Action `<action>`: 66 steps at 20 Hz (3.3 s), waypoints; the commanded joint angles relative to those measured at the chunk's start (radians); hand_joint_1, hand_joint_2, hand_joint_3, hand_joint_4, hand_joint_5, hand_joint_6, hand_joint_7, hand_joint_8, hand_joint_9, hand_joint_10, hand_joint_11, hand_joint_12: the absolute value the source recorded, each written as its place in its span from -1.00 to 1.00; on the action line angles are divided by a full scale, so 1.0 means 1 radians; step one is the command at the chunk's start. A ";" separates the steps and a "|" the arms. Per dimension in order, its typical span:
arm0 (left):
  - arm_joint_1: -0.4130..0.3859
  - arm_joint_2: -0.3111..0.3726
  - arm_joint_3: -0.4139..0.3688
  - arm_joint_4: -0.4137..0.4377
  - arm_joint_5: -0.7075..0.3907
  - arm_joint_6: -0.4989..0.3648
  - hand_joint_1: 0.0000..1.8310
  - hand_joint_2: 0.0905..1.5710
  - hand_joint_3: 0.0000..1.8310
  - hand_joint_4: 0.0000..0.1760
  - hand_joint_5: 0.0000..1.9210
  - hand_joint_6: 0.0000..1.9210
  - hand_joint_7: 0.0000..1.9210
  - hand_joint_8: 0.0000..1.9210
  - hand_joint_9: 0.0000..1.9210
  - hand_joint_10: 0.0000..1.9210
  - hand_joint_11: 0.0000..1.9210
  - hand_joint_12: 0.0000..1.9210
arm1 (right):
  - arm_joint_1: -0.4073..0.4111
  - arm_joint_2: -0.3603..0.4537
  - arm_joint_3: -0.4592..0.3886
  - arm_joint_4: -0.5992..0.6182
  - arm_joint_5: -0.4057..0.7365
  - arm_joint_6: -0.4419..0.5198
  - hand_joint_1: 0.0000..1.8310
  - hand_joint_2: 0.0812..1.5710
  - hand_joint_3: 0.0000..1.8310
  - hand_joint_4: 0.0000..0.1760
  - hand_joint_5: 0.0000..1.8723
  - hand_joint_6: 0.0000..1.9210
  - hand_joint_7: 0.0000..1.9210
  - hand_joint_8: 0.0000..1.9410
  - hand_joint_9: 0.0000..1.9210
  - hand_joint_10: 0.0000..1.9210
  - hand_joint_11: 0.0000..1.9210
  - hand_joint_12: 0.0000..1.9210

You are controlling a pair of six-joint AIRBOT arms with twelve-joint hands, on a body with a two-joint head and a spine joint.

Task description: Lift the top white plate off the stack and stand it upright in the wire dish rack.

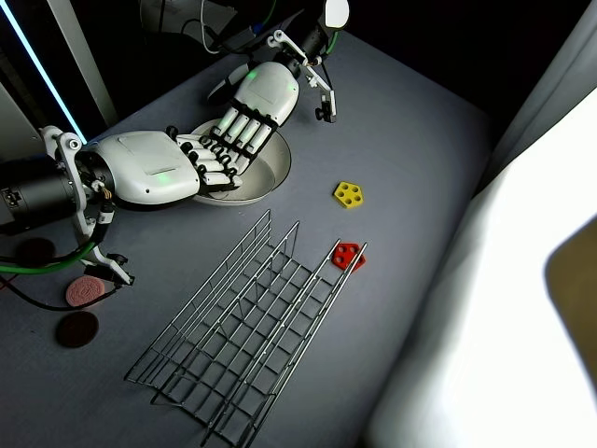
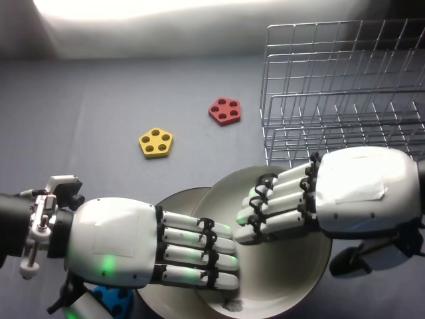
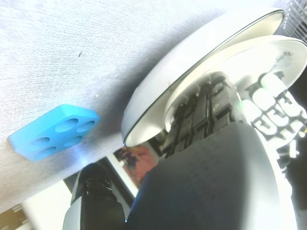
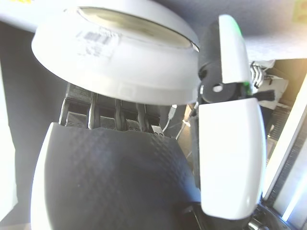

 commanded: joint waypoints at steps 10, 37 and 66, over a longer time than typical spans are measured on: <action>0.008 -0.023 0.002 0.026 0.083 -0.004 -0.94 0.24 -1.00 -1.00 -0.98 -1.00 -0.96 -1.00 -0.97 -0.99 -0.93 -0.98 | 0.022 -0.036 0.027 0.076 0.046 -0.002 0.48 0.30 -0.99 -1.00 -0.21 -0.99 -0.21 -0.99 -0.18 -0.99 -0.16 -0.85; -0.101 0.050 0.032 -0.084 -0.016 -0.086 -0.94 0.25 -1.00 -1.00 -0.99 -1.00 -0.95 -1.00 -0.96 -1.00 -0.92 -0.98 | 0.083 0.030 -0.090 0.160 0.145 0.032 0.64 0.28 -1.00 -1.00 0.10 -0.08 0.31 -0.74 0.14 -0.25 0.06 0.33; -0.186 0.136 0.254 -0.098 -0.099 -0.178 -0.94 0.26 -1.00 -1.00 -1.00 -1.00 -0.97 -0.99 -0.97 -0.99 -0.92 -0.98 | 0.198 0.051 -0.089 0.182 0.181 0.309 0.63 0.33 -1.00 -1.00 0.00 0.07 0.12 -0.44 0.05 -0.07 0.02 0.44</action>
